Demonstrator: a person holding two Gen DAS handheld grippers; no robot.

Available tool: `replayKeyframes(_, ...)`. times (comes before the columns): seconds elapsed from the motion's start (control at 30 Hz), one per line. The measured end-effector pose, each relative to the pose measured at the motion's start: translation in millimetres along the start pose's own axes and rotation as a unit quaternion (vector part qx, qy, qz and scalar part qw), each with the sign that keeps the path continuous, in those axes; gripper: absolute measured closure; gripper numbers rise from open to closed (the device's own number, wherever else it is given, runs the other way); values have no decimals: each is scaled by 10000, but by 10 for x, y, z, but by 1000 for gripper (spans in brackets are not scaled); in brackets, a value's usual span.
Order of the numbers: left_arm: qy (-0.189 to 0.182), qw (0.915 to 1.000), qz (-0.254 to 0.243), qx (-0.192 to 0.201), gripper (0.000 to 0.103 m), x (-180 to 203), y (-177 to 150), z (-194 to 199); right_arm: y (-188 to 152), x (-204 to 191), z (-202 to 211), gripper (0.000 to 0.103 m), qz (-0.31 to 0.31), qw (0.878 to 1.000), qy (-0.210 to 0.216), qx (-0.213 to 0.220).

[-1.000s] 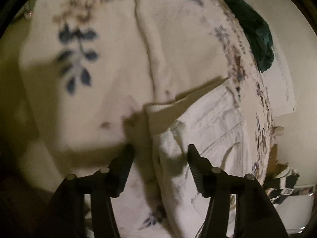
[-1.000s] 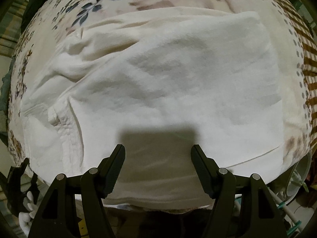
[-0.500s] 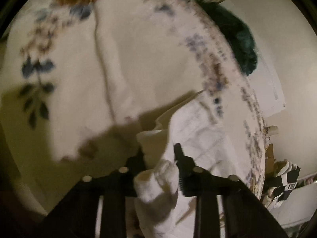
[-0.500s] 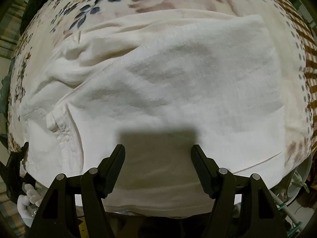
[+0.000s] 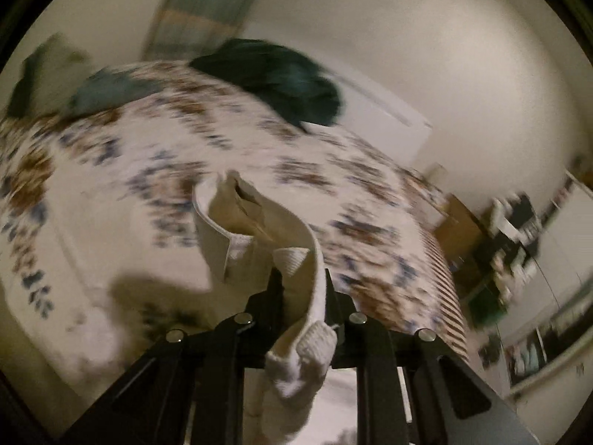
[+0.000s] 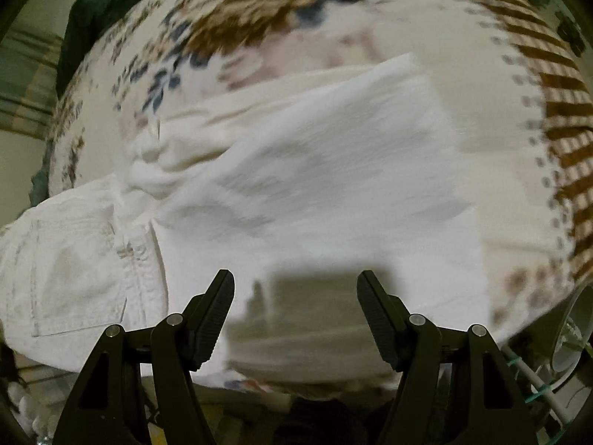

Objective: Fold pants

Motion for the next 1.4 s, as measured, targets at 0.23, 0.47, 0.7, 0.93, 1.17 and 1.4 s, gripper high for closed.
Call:
replayKeyframes(0.23, -814, 9869, -1204, -703, 89, 1506, -743, -135, -86, 826, 756, 32, -460, 9978, -165, 446)
replayKeyframes(0.47, -905, 9597, -2116, -1613, 89, 2365, -1802, -620, -216, 1766, 1219, 32, -1257, 9882, -424, 764)
replayKeyframes(0.7, -396, 9384, -2683, -2141, 88, 2620, -2368, -912, -242, 2299, 1318, 32, -1540, 9832, -610, 763)
replayKeyframes(0.93, -362, 9265, -2346, -2920, 54, 2553, -2229, -937, -66, 2313, 1249, 19, -1301, 9897, -243, 543)
replayKeyframes(1.17, -358, 9420, -1745, -2846, 25, 2193, -1609, -705, 331, 2029, 1225, 12, -1024, 9908, 675, 576)
replayKeyframes(1.4, 987, 9523, -1201, -2625, 25, 1120, -930, -1136, 811, 1542, 837, 10, -681, 9784, 1946, 132)
Point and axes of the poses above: each gripper's, at about its wrist camera, not at the fingertips, and z roughly against the way its jaws point, x to its right, y to its top, the point moved 2 cm from there along -z, roughly the way its jaws point, and after that the axes turned 9 degrees about y, right-handed, at the moved point
